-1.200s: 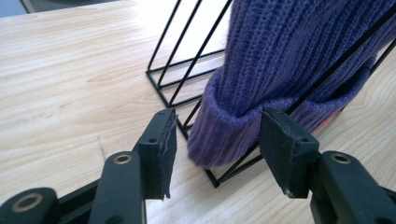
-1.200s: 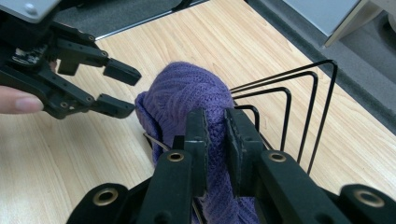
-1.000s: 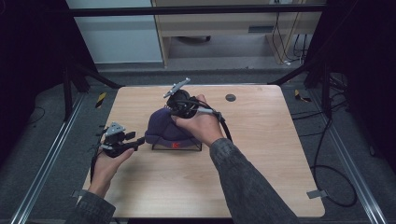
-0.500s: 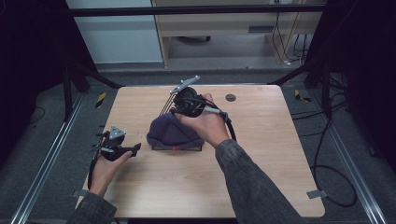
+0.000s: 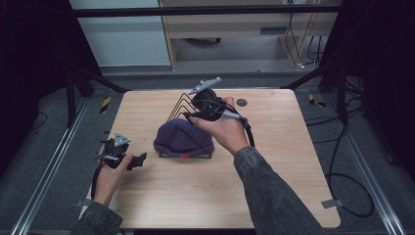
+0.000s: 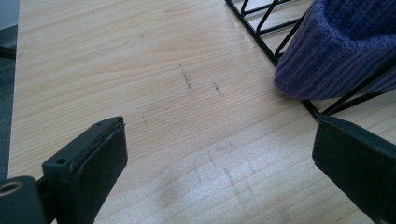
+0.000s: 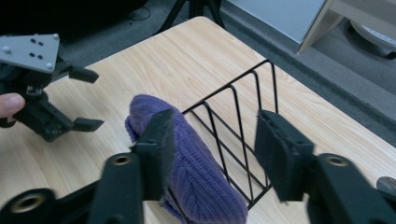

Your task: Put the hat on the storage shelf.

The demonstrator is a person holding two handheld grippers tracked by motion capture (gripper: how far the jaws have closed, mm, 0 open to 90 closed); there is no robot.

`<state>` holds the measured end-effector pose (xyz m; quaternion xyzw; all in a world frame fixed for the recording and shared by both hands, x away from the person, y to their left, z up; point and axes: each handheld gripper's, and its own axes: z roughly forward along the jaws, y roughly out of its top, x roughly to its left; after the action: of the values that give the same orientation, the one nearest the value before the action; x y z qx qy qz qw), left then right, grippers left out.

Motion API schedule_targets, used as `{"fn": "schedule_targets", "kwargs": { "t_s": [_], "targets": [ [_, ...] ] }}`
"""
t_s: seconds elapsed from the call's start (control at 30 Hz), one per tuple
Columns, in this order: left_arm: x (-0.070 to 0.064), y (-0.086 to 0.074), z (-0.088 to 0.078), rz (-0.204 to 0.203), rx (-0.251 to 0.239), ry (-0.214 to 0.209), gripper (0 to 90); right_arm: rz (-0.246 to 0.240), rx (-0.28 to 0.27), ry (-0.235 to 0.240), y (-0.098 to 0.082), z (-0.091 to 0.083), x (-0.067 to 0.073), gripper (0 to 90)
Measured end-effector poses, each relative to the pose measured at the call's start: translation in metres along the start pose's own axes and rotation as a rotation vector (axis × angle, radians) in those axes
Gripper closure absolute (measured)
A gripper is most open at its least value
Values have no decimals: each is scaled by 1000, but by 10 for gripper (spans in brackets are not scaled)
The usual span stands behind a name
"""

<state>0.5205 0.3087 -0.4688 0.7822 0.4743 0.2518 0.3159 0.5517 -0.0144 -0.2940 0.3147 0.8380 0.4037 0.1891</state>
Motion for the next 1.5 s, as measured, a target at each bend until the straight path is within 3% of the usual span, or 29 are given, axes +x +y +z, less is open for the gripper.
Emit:
{"fn": "schedule_targets", "kwargs": {
  "t_s": [0.3, 0.67, 0.93, 1.5],
  "targets": [
    [-2, -2, 3, 12, 26, -14, 33, 35, -14, -22, -6, -6, -8, 287],
    [-2, -3, 6, 8, 49, -18, 37, 62, -46, -50, -20, -25, -20, 166],
    [0, -5, 8, -3, 83, -14, 39, 95, -50, -79, -46, -39, -32, 130],
    [0, -9, 15, -15, 138, -30, 39, 202, -34, -126, -118, -59, -62, 96]
  ]
}}
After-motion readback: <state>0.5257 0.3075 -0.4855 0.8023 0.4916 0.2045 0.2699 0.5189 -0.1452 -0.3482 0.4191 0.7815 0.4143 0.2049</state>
